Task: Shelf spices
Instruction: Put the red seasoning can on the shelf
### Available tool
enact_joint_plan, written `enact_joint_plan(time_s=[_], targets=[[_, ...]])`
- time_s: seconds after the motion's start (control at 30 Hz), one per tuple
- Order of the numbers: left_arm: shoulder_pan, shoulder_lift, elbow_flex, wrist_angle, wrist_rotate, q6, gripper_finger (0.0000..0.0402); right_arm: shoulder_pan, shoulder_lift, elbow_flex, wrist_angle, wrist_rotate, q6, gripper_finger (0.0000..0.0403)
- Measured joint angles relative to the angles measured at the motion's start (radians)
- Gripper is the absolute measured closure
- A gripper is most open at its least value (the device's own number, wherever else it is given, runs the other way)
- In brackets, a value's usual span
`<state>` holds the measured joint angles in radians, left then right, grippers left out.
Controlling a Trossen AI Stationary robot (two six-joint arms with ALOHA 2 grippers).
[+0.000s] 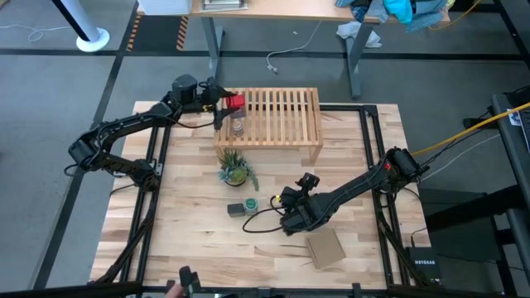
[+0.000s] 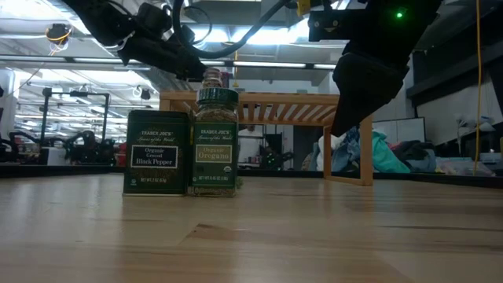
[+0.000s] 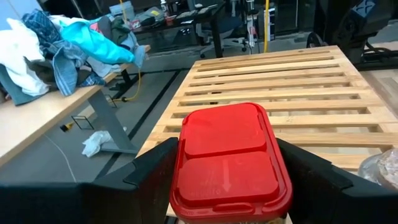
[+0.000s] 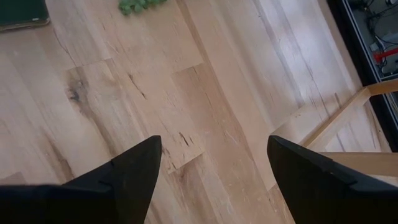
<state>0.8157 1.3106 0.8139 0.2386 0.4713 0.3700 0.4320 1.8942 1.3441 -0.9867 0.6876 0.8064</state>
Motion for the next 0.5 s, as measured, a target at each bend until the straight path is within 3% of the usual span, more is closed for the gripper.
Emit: enact_joint_plan(time_s=[0.17, 0.33, 0.5], targets=[[-0.001, 0.0, 0.0, -0.002, -0.027, -0.023, 0.0161, 0.0, 0.0, 0.0, 0.0, 0.0, 0.0, 0.0104], [-0.005, 0.0, 0.001, -0.002, -0.154, -0.116, 0.0147, 0.0, 0.0, 0.0, 0.0, 0.0, 0.0, 0.0104], [-0.031, 0.0, 0.001, -0.001, -0.175, -0.044, 0.0139, 0.0, 0.0, 0.0, 0.0, 0.0, 0.0, 0.0104]])
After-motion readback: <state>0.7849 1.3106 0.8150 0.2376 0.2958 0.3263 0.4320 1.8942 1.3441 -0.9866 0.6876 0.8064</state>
